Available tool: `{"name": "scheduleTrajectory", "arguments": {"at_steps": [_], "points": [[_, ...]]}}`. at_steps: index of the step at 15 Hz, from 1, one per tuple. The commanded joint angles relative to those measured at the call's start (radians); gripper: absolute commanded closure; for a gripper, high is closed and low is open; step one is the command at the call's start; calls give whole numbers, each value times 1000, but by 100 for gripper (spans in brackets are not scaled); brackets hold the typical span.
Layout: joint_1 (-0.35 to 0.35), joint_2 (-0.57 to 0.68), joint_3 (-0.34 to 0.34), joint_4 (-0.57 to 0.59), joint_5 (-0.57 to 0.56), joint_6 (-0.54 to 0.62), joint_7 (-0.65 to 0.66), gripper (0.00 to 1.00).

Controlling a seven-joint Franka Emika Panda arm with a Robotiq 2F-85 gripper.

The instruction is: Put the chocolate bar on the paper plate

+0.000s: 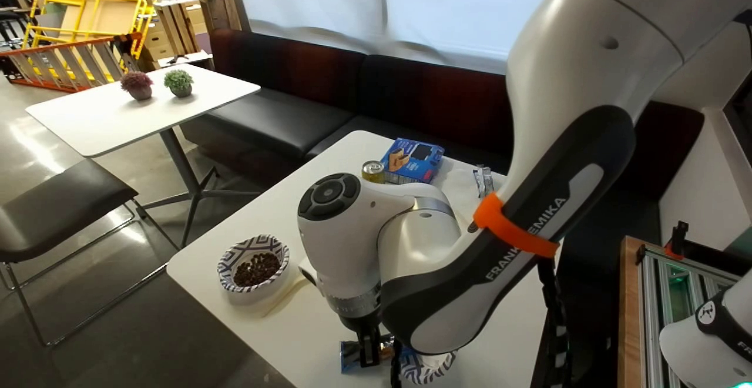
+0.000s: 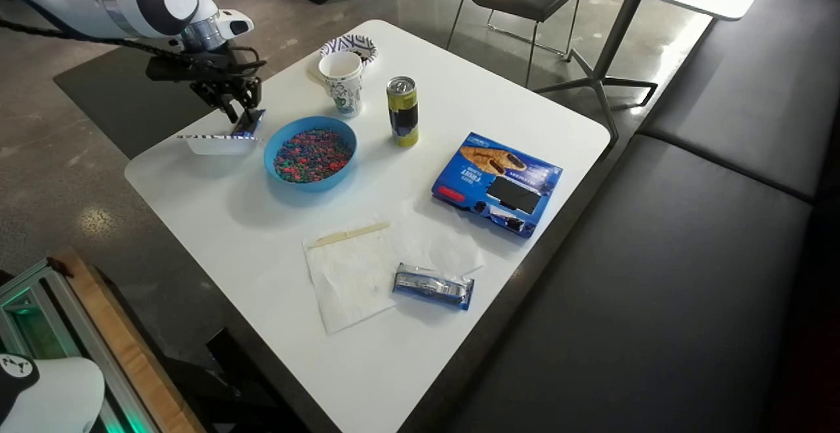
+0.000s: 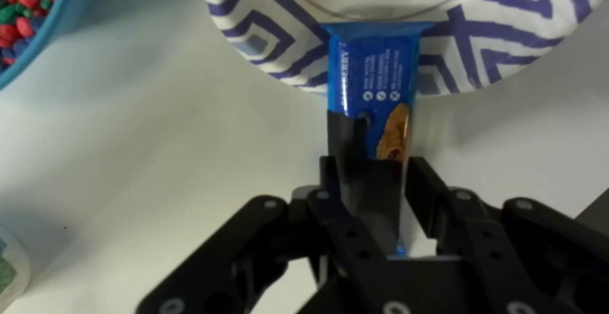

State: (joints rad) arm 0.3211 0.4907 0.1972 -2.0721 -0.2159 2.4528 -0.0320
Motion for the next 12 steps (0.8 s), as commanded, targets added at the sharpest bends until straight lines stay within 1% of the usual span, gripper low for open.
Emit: {"name": "scheduleTrajectory", "arguments": {"at_steps": [1,5,8,10,11,12], "points": [[5,16,6,4,-1,18,-8,55],[11,24,5,12,-7,16,-4,53],[15,32,0,17,-17,16,-3,46],[15,38,-2,20,-20,17,-4,43],[13,42,-1,21,-19,17,-8,38],[14,45,-1,23,-20,18,-8,40]]}}
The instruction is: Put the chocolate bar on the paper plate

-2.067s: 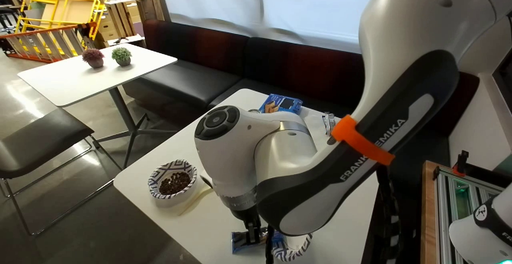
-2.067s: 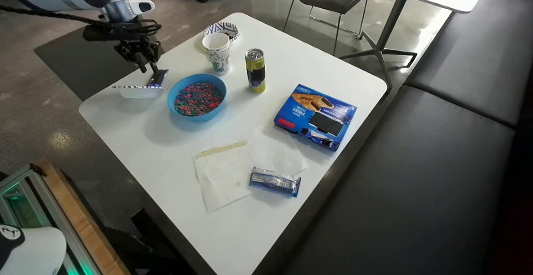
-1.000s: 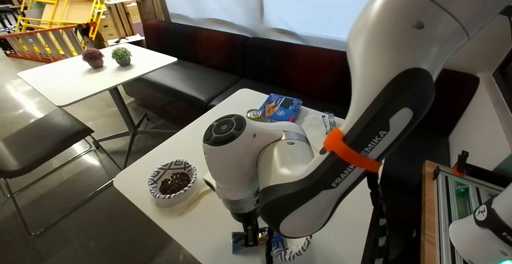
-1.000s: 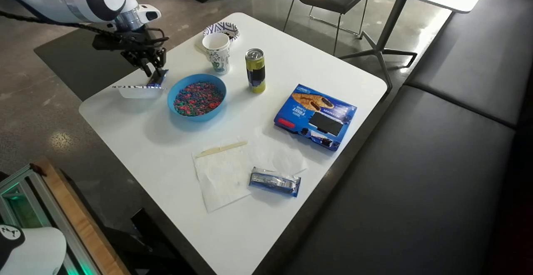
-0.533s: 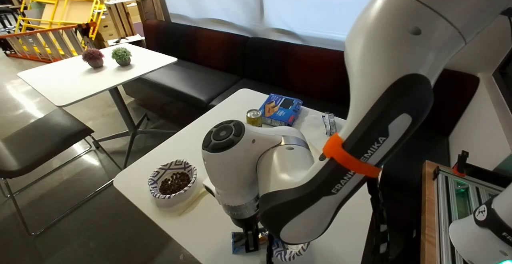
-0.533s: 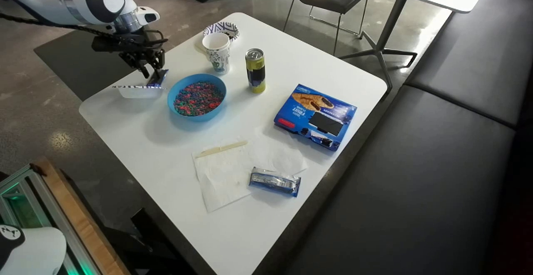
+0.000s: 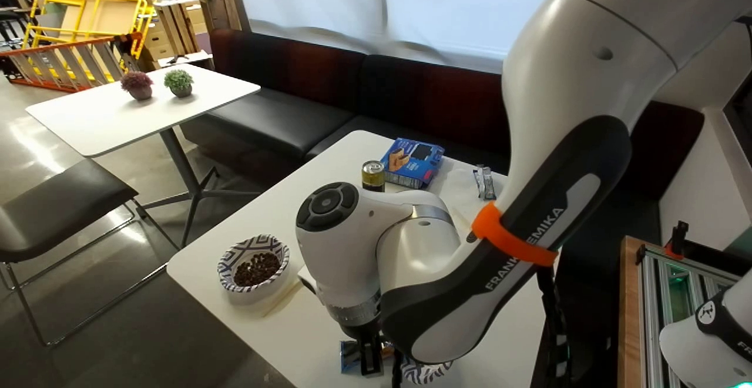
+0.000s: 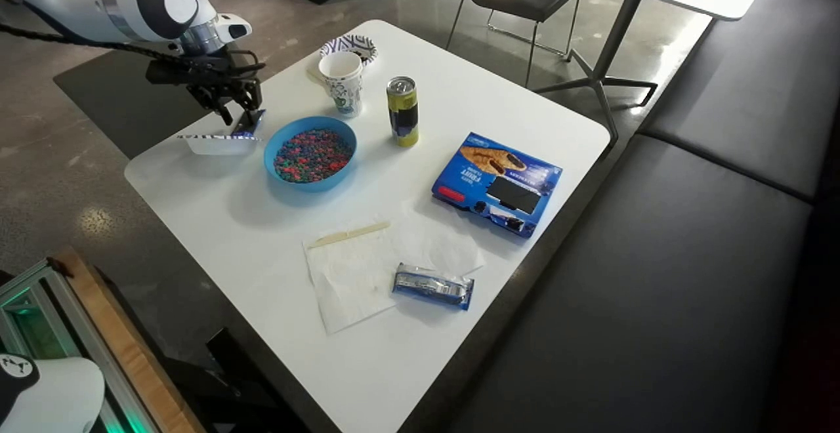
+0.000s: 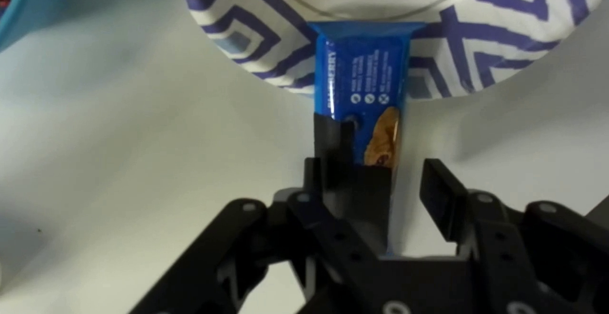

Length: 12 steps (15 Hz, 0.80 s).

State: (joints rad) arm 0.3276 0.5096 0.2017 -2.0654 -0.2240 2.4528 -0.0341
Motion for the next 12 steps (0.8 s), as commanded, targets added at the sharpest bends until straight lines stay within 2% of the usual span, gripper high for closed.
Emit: {"name": "scheduleTrajectory", "arguments": {"at_steps": [1,4,7,8,10,11,12], "points": [[8,30,-6,18,-14,19,-7,41],[15,40,-13,23,-34,28,-9,40],[15,47,-13,26,-40,36,-11,50],[16,48,-15,27,-44,38,-9,50],[14,50,-14,27,-42,43,-11,56],[14,50,-15,27,-42,46,-11,55],[15,50,-15,27,-43,47,-10,59]]}}
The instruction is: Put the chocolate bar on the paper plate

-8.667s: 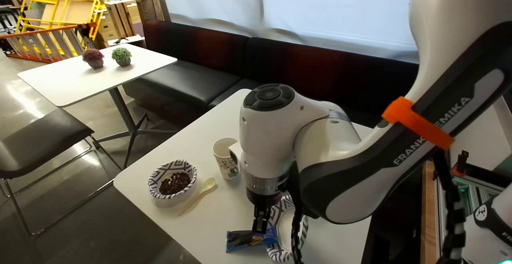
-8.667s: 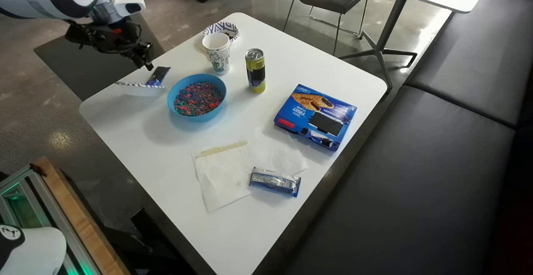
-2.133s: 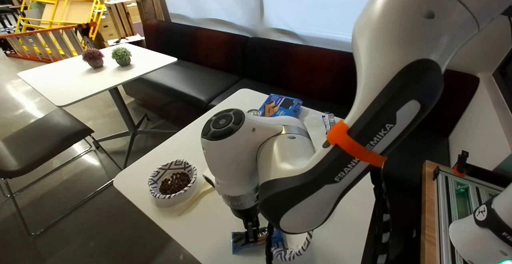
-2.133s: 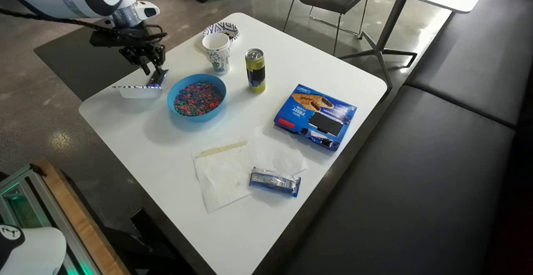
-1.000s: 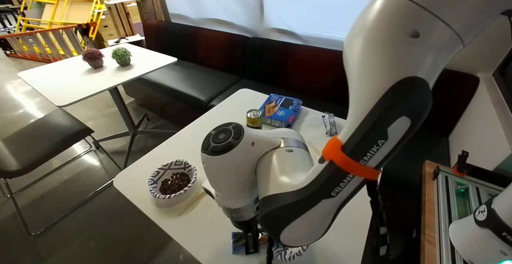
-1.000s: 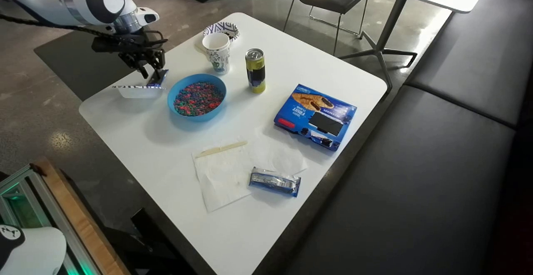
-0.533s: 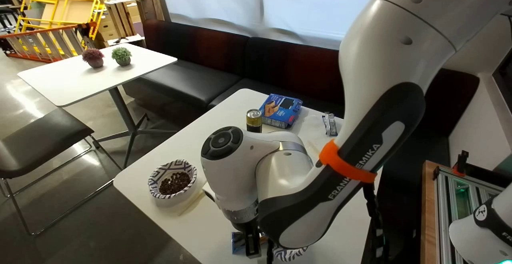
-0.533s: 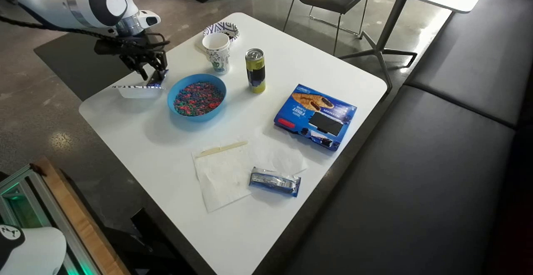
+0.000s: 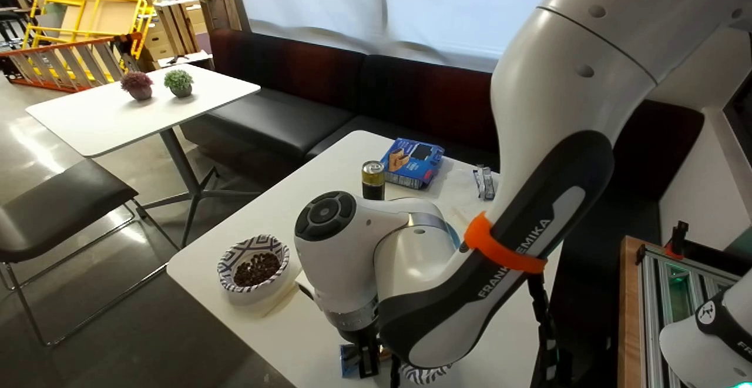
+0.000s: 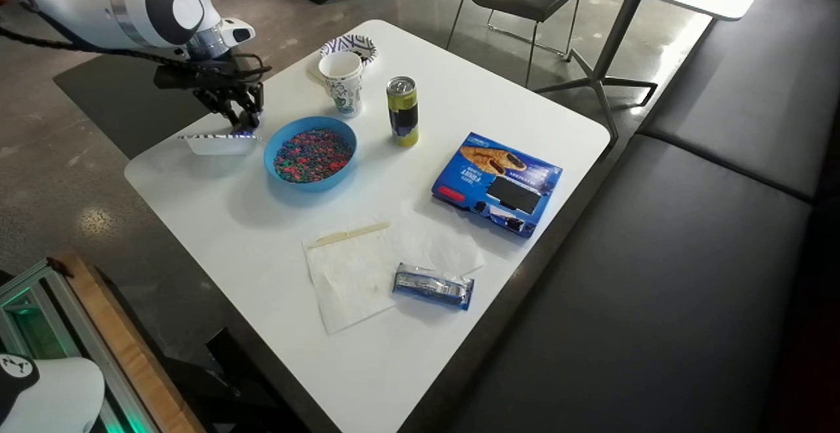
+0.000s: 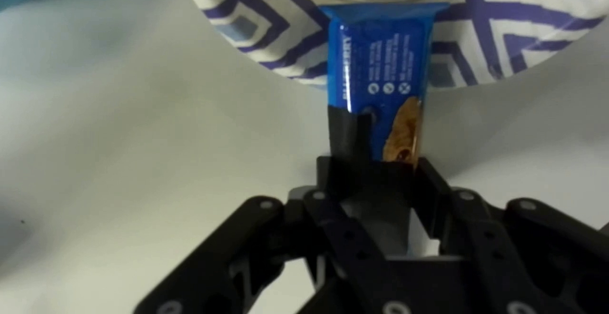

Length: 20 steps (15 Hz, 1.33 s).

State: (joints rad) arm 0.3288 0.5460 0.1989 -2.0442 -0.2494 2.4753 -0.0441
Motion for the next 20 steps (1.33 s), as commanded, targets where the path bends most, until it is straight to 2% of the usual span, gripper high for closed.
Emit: {"name": "scheduleTrajectory", "arguments": {"at_steps": [1,12,20], "points": [[14,13,-12,5,-18,25,0,59],[8,-23,-5,-17,-8,35,0,66],[5,-74,-2,-51,-2,29,9,65]]}}
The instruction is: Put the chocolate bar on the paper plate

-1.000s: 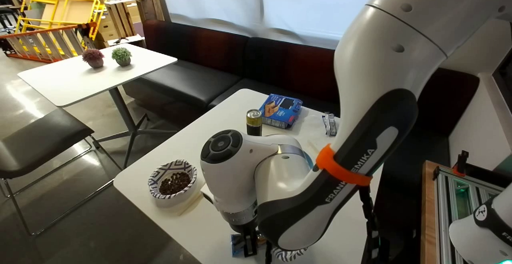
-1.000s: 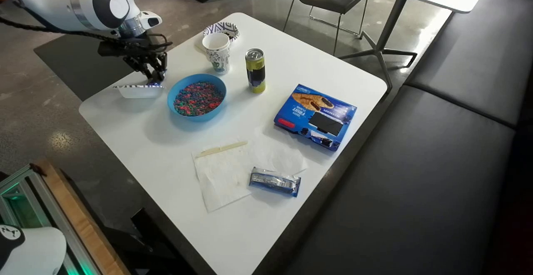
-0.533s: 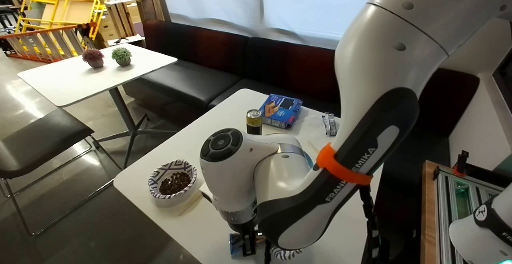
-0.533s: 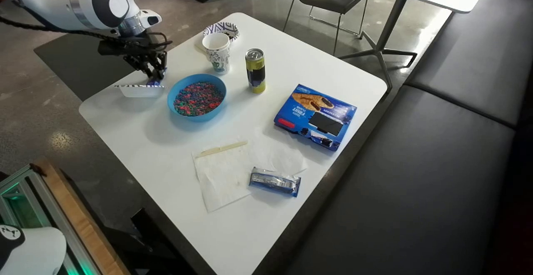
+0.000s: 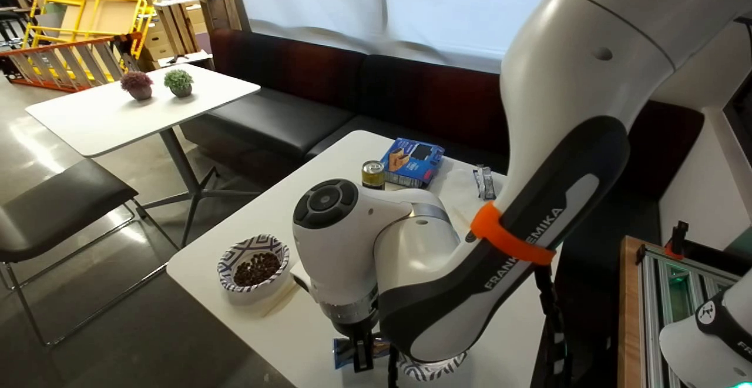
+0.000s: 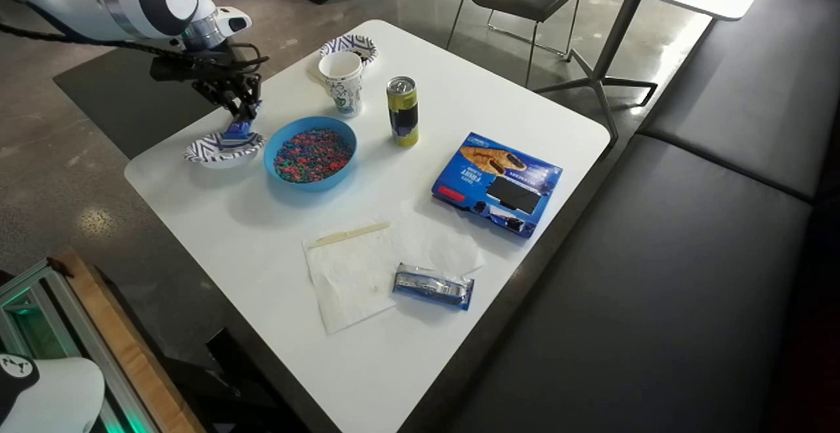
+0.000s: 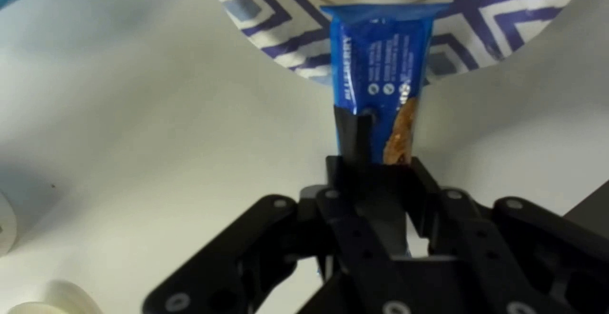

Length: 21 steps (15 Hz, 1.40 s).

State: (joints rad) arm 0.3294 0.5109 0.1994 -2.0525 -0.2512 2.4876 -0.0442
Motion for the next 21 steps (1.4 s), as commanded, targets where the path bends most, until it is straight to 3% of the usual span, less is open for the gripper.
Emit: {"name": "scheduleTrajectory", "arguments": {"at_steps": [1,11,21], "points": [[3,-47,-2,-50,1,18,10,65],[-17,-152,12,-169,27,41,15,64],[-56,-277,18,-340,81,136,10,68]]}}
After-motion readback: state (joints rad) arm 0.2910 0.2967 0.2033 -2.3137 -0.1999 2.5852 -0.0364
